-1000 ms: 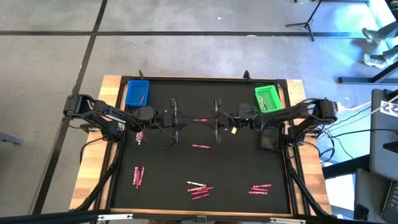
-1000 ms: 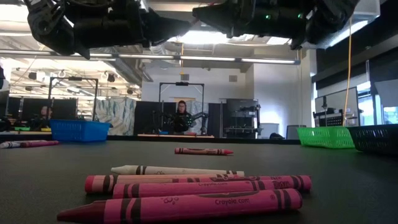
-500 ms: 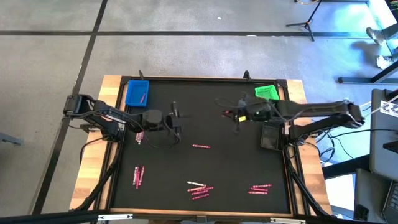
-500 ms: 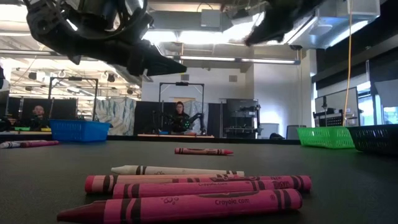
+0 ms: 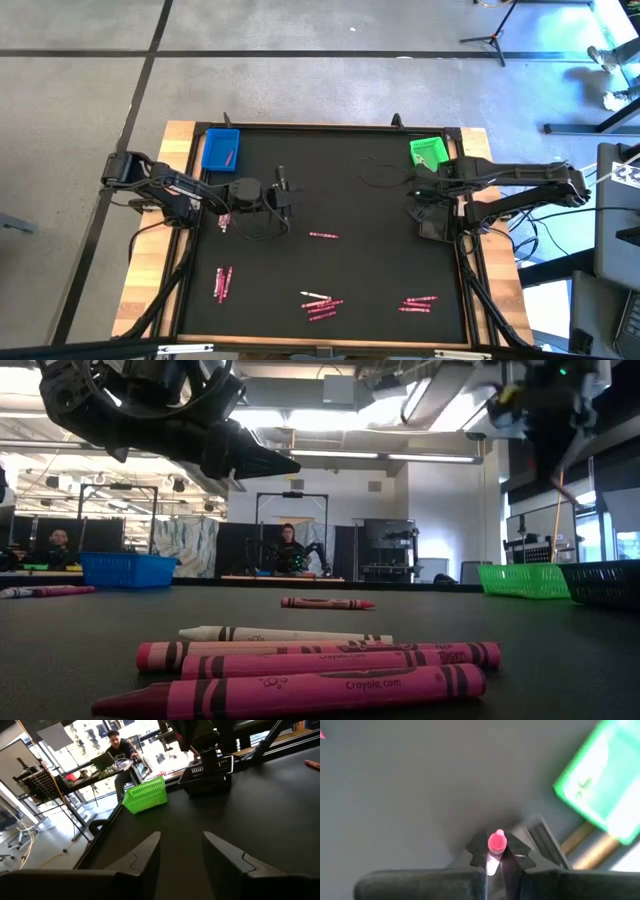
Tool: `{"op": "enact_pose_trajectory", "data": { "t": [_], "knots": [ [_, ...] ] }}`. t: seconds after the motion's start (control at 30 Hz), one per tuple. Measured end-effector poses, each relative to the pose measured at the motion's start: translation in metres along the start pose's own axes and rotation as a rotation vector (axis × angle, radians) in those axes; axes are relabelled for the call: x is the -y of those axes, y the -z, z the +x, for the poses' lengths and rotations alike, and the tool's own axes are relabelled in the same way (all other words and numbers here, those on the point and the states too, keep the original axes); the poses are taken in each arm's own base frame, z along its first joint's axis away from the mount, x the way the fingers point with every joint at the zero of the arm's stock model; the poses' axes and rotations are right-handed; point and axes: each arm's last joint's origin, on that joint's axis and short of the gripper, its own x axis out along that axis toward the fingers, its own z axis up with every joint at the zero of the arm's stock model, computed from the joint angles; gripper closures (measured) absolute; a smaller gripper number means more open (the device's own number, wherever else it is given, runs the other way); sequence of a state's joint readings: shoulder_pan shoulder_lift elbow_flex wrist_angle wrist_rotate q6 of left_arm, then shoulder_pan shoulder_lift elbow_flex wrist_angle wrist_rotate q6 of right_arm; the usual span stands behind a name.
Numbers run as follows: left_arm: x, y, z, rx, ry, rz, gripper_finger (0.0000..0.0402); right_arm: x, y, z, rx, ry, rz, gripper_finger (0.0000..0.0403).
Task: Sort crayons
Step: Put the pink crayon into the black bin
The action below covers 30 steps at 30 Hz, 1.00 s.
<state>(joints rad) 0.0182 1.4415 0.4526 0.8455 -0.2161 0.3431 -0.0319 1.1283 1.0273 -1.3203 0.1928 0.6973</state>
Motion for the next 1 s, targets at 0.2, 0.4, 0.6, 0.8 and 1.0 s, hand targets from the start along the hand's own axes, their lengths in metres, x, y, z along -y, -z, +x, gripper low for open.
{"op": "enact_pose_trajectory", "data": {
  "t": [0.2,0.4,0.6,0.8,1.0],
  "knots": [
    [0.0,0.0,0.0,0.0,0.0,0.0,0.0266,0.006,0.015,0.026,-0.105,0.082,0.116,0.0375],
    [0.0,0.0,0.0,0.0,0.0,0.0,0.0266,0.006,0.028,0.052,-0.22,0.049,0.109,0.0374],
    [0.0,0.0,0.0,0.0,0.0,0.0,0.0266,0.007,0.035,0.071,-0.234,0.051,0.154,0.0373],
    [0.0,0.0,0.0,0.0,0.0,0.0,0.0266,0.009,0.043,0.083,-0.275,0.053,0.174,0.0373],
    [0.0,0.0,0.0,0.0,0.0,0.0,0.0266,0.01,0.046,0.09,-0.271,0.063,0.187,0.0372]
  ]
}}
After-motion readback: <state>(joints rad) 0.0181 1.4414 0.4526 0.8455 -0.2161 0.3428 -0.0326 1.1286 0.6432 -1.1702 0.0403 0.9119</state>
